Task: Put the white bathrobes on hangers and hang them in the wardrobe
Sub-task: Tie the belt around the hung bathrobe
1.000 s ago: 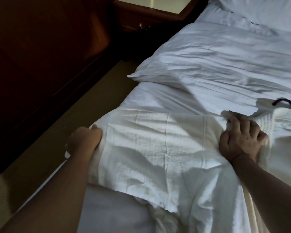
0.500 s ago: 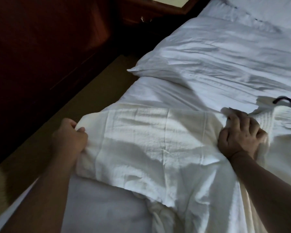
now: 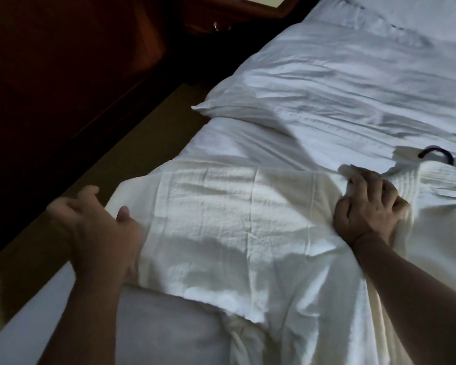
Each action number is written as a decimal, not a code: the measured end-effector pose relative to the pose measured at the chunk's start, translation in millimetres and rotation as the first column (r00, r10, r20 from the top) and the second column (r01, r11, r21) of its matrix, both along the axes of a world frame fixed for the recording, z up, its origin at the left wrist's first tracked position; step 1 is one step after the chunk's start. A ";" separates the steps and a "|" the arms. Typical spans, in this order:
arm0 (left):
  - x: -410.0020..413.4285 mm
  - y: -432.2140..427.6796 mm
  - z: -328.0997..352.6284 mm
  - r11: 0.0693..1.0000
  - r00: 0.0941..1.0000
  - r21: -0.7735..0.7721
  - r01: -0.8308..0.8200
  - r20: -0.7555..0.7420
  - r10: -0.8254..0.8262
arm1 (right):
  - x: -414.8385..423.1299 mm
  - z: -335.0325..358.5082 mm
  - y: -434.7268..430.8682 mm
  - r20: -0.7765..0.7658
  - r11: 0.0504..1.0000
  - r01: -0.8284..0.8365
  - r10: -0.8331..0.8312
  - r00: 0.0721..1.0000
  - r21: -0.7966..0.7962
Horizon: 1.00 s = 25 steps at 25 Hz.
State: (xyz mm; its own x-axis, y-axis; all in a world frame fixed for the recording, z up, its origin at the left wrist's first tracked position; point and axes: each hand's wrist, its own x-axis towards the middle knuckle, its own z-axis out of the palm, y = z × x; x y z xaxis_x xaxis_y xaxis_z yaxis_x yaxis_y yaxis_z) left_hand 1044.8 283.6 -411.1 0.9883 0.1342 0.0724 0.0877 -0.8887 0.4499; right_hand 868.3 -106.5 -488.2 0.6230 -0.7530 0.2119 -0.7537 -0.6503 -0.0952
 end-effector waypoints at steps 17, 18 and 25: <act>-91.2 -22.5 -52.9 0.929 0.930 0.081 0.361 -0.107 -0.352 | -31.7 77.5 72.4 -0.105 0.878 0.002 0.055 0.993 0.479; -92.5 -17.7 -41.5 0.918 0.907 0.043 0.393 -0.179 -0.380 | -61.7 97.6 100.2 -0.032 0.816 -0.081 0.121 0.992 0.573; -302.1 99.9 46.0 0.727 0.689 -0.275 0.629 -0.234 -0.686 | -442.1 193.6 248.9 -0.089 0.685 0.555 -0.590 0.803 0.472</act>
State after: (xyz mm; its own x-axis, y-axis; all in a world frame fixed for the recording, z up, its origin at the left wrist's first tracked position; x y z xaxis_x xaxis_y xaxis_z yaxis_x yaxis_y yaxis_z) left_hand 742.7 383.4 -365.0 0.7915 -0.5772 -0.2011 -0.3374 -0.6870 0.6436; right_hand 426.2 142.4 -294.6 0.0358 -0.9737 -0.2248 -0.9453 0.0399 -0.3236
